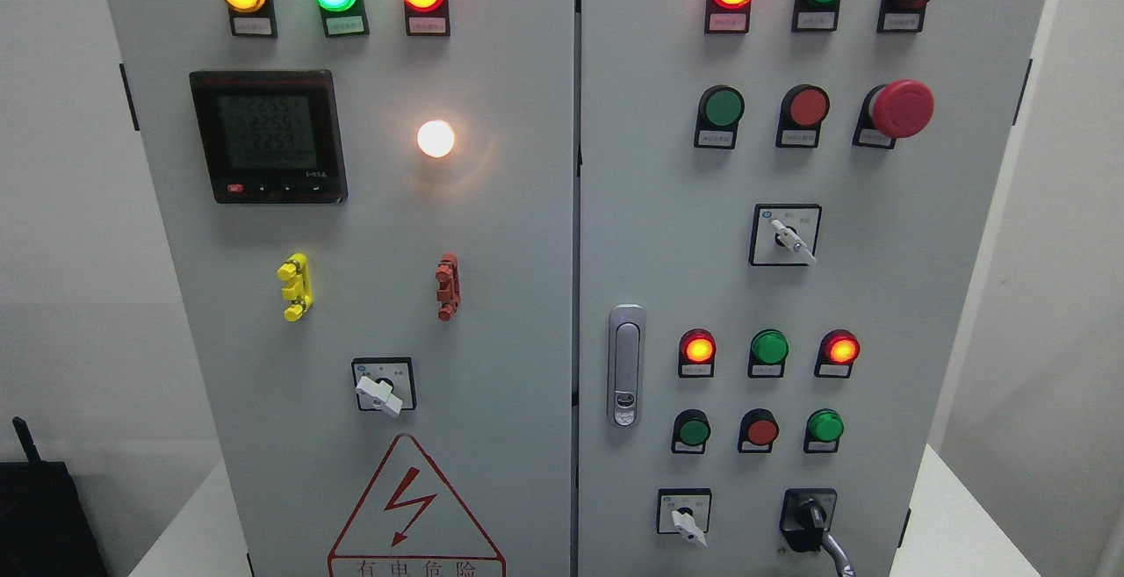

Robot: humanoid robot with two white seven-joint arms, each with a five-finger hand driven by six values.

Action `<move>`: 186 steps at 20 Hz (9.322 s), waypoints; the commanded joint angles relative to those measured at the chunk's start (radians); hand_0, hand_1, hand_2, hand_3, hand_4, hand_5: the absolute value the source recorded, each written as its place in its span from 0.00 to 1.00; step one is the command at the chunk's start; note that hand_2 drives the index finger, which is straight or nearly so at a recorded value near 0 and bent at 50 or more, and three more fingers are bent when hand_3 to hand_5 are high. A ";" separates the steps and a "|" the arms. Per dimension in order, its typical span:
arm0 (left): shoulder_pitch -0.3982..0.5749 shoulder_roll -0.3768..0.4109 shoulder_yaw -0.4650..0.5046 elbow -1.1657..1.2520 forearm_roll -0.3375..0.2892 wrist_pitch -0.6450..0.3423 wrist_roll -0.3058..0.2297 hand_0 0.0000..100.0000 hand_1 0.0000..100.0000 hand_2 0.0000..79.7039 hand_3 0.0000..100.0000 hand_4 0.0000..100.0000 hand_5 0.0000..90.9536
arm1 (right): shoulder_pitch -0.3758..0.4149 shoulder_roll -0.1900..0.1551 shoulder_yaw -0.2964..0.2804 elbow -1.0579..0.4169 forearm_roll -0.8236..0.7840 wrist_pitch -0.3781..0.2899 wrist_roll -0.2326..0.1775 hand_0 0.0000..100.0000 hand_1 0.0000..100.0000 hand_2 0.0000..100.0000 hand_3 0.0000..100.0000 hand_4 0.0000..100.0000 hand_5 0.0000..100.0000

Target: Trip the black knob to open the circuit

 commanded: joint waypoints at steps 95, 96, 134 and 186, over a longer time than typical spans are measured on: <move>-0.002 -0.002 0.001 0.000 0.002 -0.001 0.000 0.12 0.39 0.00 0.00 0.00 0.00 | -0.009 0.007 0.117 -0.057 0.042 0.002 -0.043 1.00 0.85 0.00 0.96 0.90 0.92; -0.004 -0.002 0.001 0.000 0.002 -0.001 0.000 0.12 0.39 0.00 0.00 0.00 0.00 | -0.010 0.007 0.119 -0.055 0.042 0.002 -0.043 1.00 0.85 0.00 0.96 0.90 0.92; -0.002 -0.002 0.001 0.000 0.002 0.000 0.000 0.12 0.39 0.00 0.00 0.00 0.00 | -0.024 0.004 0.143 -0.068 0.041 0.002 -0.066 1.00 0.85 0.00 0.96 0.90 0.92; -0.002 -0.002 0.001 0.000 0.002 -0.001 0.000 0.12 0.39 0.00 0.00 0.00 0.00 | -0.001 -0.007 0.050 -0.040 0.026 0.002 -0.064 1.00 0.87 0.00 0.97 0.90 0.91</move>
